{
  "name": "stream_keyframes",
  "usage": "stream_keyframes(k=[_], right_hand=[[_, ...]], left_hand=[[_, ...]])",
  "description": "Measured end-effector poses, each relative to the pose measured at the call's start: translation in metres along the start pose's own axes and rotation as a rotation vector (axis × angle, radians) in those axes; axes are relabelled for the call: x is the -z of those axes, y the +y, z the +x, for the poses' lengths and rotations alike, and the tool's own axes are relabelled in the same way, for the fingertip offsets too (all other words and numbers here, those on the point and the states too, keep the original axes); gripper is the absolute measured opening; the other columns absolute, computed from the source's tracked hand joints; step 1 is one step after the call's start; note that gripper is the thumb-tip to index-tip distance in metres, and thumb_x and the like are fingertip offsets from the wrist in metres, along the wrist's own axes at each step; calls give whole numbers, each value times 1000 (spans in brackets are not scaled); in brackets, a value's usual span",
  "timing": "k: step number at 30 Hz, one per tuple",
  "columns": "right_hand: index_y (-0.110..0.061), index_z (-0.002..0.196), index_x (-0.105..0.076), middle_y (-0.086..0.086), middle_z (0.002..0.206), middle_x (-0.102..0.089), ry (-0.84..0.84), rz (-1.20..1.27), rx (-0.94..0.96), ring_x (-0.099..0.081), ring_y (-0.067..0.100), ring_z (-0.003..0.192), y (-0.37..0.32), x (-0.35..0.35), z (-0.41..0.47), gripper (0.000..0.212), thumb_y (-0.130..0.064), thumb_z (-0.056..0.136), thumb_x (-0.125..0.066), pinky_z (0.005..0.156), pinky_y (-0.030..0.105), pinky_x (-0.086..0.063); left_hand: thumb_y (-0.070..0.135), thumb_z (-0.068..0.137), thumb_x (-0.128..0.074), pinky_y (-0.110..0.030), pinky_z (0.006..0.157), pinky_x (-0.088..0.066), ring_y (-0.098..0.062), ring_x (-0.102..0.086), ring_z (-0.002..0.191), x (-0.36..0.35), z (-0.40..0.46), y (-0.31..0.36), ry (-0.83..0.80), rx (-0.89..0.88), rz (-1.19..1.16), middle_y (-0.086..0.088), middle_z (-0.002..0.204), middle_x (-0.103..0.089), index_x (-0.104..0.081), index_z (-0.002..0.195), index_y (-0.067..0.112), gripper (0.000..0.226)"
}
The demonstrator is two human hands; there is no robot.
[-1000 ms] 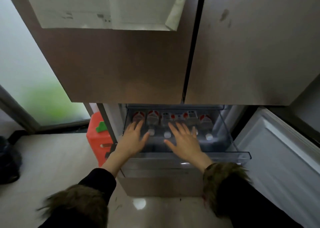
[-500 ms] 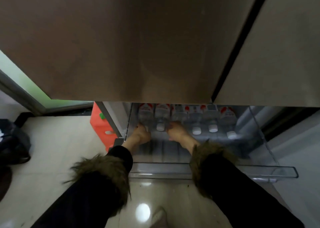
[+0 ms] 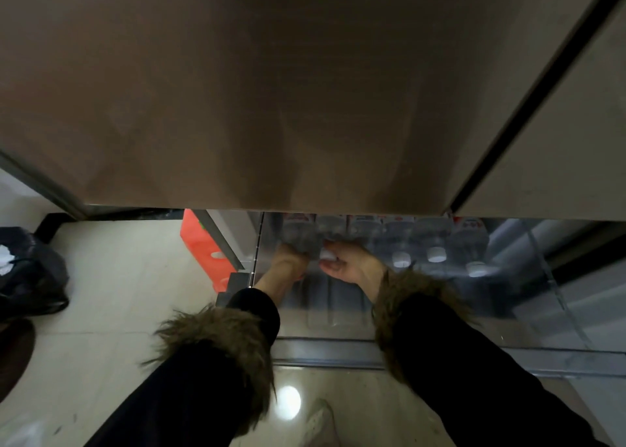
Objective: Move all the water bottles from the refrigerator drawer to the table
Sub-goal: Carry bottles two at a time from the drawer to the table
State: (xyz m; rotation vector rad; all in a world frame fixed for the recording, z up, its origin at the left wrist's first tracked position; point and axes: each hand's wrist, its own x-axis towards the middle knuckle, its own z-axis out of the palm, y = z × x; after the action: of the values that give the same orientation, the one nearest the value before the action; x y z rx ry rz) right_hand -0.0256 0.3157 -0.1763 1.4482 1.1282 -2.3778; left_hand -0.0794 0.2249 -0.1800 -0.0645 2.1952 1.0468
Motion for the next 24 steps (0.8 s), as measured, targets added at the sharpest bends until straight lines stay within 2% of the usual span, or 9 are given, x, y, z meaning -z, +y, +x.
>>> stream_keyframes(k=[2, 3, 6, 8, 11, 14, 17, 21, 24], right_hand=[[-14, 81, -51, 4, 81, -53, 25, -45, -13, -54, 13, 60, 1, 2, 2, 16, -7, 95, -46, 47, 18, -50], [-13, 81, -52, 4, 81, -53, 36, -82, -23, -52, 14, 63, 1, 4, 1, 15, -8, 94, -48, 44, 19, -49], [-7, 93, -56, 7, 85, -55, 27, -170, -56, -55, 17, 74, 1, 10, -10, 7, -8, 94, -49, 66, 26, -52], [-3, 116, -54, 11, 106, -57, 23, -242, -40, -59, 25, 103, 1, 14, -20, 23, -7, 93, -51, 80, 34, -48], [-6, 123, -51, 13, 129, -52, -4, -221, -39, -51, 30, 120, -1, 14, -43, 32, -3, 91, -53, 81, 40, -50], [-6, 126, -50, 13, 129, -50, 3, -235, -4, -49, 28, 122, 0, 15, -67, 35, -3, 91, -53, 84, 41, -48], [-5, 126, -48, 10, 105, -52, 19, -323, 71, -53, 22, 104, 5, 16, -91, 34, -11, 93, -53, 81, 32, -50], [-8, 98, -53, 7, 80, -52, 91, -459, 194, -49, 13, 63, 6, 20, -125, 15, -21, 92, -56, 42, 17, -43], [1, 108, -56, 13, 87, -62, 277, -712, 431, -51, 14, 57, -1, 30, -144, 36, -29, 89, -58, 52, 26, -44]], left_hand=[[4, 94, -47, -28, 70, -48, -25, -53, 92, -2, -4, -2, 11, 8, -67, -20, 96, -59, -52, 116, -8, 25], [6, 92, -51, -26, 65, -49, -26, -54, 90, -2, -6, -3, 15, 15, -83, -15, 92, -56, -51, 119, -7, 30], [9, 89, -58, -26, 55, -46, -31, -54, 92, 0, -17, -3, 10, 21, -78, -13, 100, -50, -52, 107, 4, 21], [8, 89, -58, -36, 66, -51, -32, -56, 97, 5, -25, 2, -4, 18, -80, -18, 106, -52, -51, 114, 3, 27], [17, 88, -60, -38, 83, -54, -32, -63, 103, 14, -36, 3, 48, -65, 63, -19, 114, -62, -57, 114, -3, 33], [22, 85, -63, -32, 76, -55, -31, -66, 94, 21, -53, 0, 81, -100, 159, -20, 104, -67, -64, 105, -2, 31], [25, 84, -64, -26, 63, -56, -30, -66, 86, 31, -73, -4, 118, -115, 225, -20, 96, -67, -64, 100, -4, 33], [24, 84, -59, -30, 72, -47, -36, -64, 95, 50, -101, -2, 269, -218, 344, -24, 97, -67, -63, 97, -7, 34], [22, 85, -60, -36, 80, -47, -38, -60, 100, 61, -124, 10, 398, -370, 383, -23, 107, -62, -49, 112, -5, 40]])
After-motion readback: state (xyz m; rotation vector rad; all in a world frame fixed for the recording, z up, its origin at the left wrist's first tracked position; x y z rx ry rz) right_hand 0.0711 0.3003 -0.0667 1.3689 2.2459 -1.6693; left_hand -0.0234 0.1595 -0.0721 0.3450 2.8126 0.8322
